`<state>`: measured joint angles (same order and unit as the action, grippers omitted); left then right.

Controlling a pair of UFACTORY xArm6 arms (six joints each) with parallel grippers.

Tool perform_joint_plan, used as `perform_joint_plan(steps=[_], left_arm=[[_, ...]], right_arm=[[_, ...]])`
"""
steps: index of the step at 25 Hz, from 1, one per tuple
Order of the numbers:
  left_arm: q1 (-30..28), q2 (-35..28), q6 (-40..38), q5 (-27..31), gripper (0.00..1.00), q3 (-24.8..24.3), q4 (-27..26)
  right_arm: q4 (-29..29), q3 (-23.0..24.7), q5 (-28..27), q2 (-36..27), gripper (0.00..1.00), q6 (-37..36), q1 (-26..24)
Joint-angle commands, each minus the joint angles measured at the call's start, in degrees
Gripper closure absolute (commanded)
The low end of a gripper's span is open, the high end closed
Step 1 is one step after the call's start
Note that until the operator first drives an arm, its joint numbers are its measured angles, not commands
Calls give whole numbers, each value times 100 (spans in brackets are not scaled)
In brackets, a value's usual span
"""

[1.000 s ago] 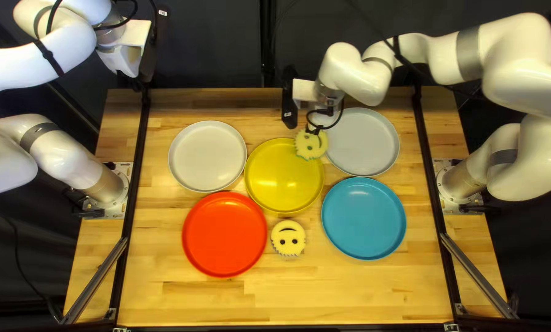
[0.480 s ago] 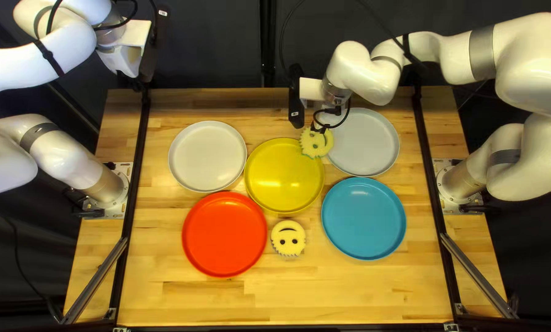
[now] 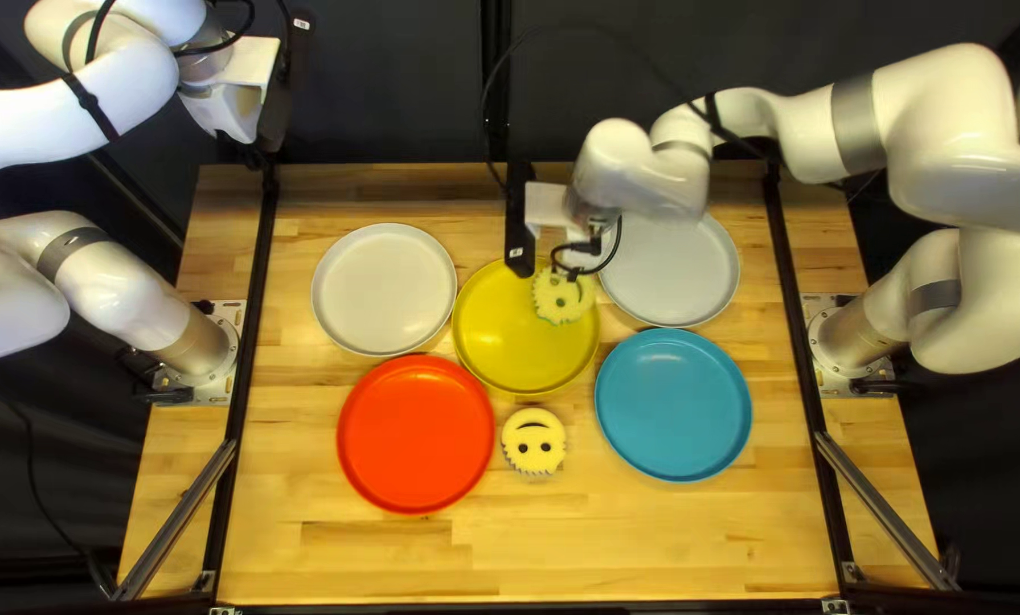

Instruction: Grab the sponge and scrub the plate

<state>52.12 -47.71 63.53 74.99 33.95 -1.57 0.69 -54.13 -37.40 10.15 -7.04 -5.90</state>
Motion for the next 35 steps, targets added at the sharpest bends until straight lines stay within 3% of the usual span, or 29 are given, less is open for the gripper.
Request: perform_joint_plan(steps=[1, 6, 19, 24, 35], left_arm=[[0, 0, 0, 0, 0, 0, 0], [0, 0, 0, 0, 0, 0, 0], [0, 0, 0, 0, 0, 0, 0], [0, 0, 0, 0, 0, 0, 0], [0, 0, 0, 0, 0, 0, 0]], right_arm=[[129, 26, 174, 125, 100, 143, 187], [213, 145, 299, 153, 100, 190, 332], [139, 4, 545, 430, 100, -803, -450], [261, -41, 518, 424, 100, -771, -528], [464, 357, 677, 271, 100, -416, 46]])
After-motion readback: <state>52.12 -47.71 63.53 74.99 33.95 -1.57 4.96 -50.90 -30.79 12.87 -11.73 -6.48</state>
